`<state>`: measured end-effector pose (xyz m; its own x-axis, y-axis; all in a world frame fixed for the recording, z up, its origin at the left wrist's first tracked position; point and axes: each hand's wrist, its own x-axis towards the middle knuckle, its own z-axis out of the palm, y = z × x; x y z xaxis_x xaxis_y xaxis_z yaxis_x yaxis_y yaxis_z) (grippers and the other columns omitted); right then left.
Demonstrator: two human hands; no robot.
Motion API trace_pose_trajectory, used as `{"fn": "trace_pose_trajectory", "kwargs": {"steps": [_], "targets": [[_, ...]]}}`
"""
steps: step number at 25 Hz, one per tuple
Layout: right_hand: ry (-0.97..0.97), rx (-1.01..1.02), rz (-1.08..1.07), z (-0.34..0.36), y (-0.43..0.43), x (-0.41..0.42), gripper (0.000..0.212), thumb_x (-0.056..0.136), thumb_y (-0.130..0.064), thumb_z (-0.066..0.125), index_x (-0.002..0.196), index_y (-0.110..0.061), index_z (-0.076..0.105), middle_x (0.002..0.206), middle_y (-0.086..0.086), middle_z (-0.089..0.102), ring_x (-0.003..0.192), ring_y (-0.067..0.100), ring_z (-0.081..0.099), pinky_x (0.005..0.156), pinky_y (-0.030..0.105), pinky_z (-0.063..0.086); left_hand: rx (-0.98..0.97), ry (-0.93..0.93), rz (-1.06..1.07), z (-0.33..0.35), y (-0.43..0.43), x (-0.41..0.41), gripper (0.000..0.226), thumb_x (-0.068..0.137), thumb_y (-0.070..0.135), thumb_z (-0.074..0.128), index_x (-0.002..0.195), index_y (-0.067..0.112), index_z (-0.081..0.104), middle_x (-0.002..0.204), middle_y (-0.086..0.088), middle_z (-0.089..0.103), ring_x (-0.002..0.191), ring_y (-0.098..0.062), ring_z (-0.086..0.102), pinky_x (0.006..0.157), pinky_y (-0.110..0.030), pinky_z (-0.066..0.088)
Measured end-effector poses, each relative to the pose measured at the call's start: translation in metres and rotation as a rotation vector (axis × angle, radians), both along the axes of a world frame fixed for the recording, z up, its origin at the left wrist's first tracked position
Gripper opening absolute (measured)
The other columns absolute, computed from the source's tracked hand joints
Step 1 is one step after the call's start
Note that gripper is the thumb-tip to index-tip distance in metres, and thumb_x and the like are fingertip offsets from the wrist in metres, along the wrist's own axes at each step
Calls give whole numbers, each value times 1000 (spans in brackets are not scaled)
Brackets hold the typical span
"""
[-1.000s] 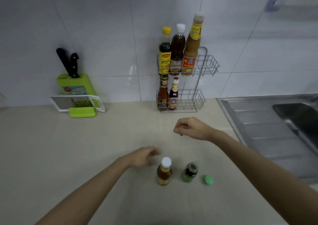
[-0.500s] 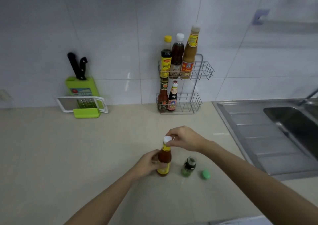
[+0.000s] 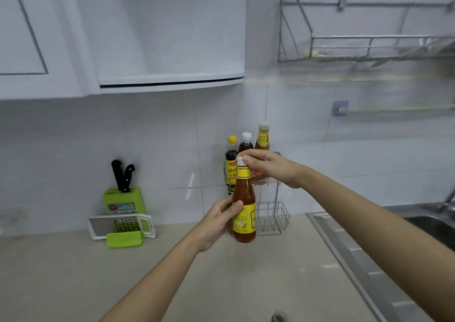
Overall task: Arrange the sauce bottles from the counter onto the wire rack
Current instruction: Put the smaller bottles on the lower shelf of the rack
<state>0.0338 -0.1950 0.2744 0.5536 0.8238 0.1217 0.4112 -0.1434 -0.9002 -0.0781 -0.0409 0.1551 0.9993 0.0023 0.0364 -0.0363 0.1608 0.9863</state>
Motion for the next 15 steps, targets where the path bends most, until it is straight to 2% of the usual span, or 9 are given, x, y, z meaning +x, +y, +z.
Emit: {"fn": "trace_pose_trajectory", "kwargs": {"steps": [4, 7, 11, 15], "targets": [[5, 27, 20, 15, -7, 11, 30, 100, -34, 43, 118, -21, 62, 107, -6, 67, 98, 3, 65, 72, 20, 55, -49, -15, -31, 14, -5, 15, 51, 86, 35, 59, 132, 15, 56, 126, -8, 67, 110, -21, 66, 86, -28, 56], [-74, -18, -6, 25, -4, 18, 33, 101, -33, 41, 119, -14, 61, 108, 5, 66, 96, 11, 64, 72, 24, 56, -57, -23, -17, 19, -10, 22, 48, 87, 38, 59, 129, 16, 59, 124, -7, 69, 109, -18, 68, 82, -26, 57], [-114, -17, -87, 33, 3, 24, 37, 100, -32, 43, 116, -3, 60, 89, 5, 63, 68, 1, 64, 59, 20, 53, -25, -60, 60, 24, -18, 33, 49, 84, 41, 61, 127, 17, 60, 121, -5, 71, 103, -13, 70, 76, -22, 57], [-155, -16, -166, 41, 7, 31, 32, 94, -35, 56, 104, -6, 64, 76, 0, 62, 54, -1, 63, 50, 20, 51, -18, -85, 89, 24, -22, 45, 51, 84, 41, 62, 129, 19, 58, 124, -3, 70, 108, -13, 69, 78, -20, 57]]}}
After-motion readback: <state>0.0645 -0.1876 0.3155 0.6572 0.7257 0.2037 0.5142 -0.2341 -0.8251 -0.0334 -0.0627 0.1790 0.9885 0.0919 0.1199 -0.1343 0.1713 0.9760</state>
